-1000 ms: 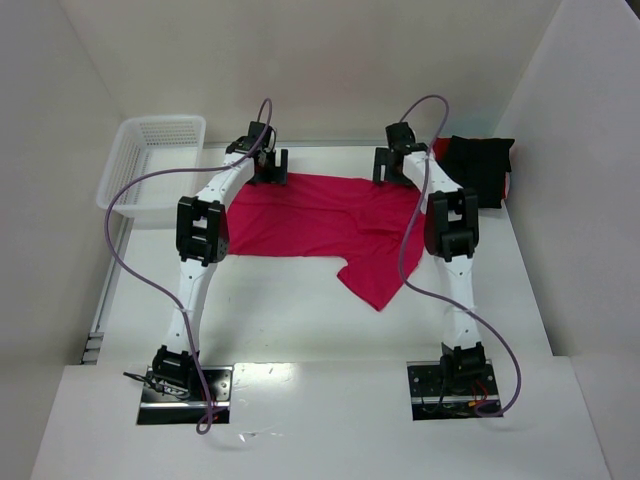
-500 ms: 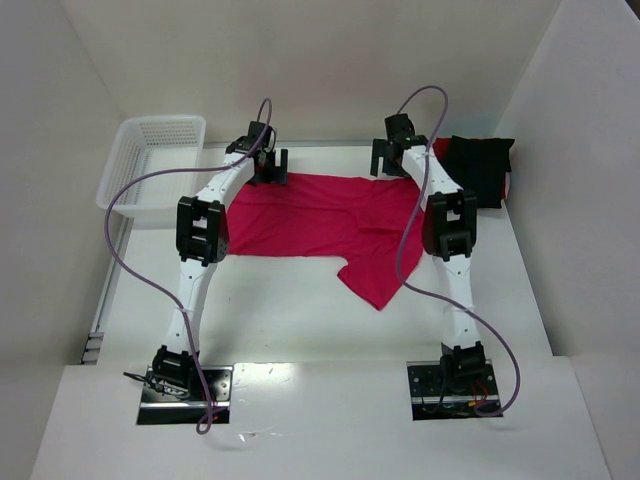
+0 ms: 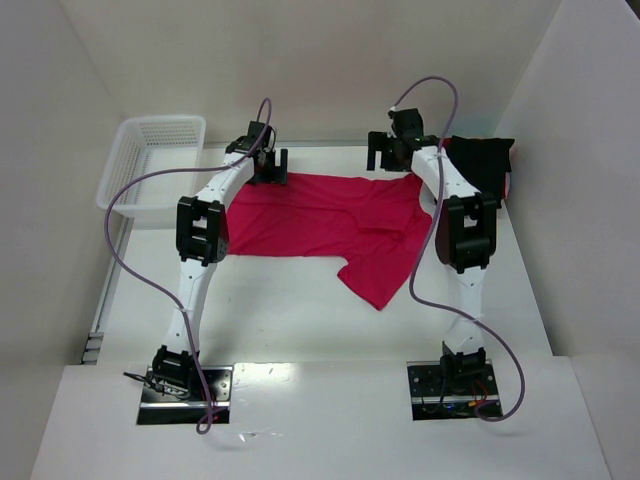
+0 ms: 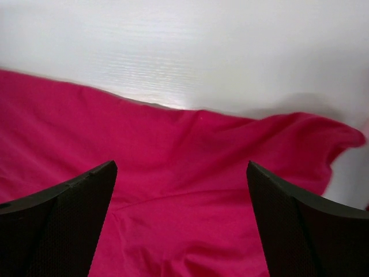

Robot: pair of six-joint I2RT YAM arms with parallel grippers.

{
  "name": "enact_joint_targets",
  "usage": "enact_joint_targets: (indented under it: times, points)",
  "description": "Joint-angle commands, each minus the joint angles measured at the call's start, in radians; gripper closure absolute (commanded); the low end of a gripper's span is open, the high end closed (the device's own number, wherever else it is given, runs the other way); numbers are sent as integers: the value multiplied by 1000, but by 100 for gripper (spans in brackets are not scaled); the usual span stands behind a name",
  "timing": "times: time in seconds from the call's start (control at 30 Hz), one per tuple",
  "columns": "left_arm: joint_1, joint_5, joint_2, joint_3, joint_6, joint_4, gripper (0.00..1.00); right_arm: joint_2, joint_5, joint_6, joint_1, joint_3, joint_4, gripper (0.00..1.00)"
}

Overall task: Fold and stack the t-shirts
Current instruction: Fold the flattened tshirt in 1/3 of the way

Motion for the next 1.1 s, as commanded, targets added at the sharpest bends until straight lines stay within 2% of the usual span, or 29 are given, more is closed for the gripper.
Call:
enact_joint_targets:
  times: [0.0,0.1,0.4,0.77,0.9,1.07]
  points:
    - [6,35,2,4,-12,-41,0,55,-37,-33,31,50,56,2]
    - [6,35,2,4,-12,-41,0,138,-5,-13,31,117,-40,2]
    - [6,35,-7,-6,-12,-41,0,77,76,-1,31,-44,-6,1]
    - [6,35,-7,-6,-2,-41,0,74,173,10,31,-130,-38,1]
    - [6,35,2,-6,-2,-41,0,29,149,37,-5,-199,-18,1]
    - [16,35,2,-6,-2,-41,0,-5,113,79,-38,-181,29,1]
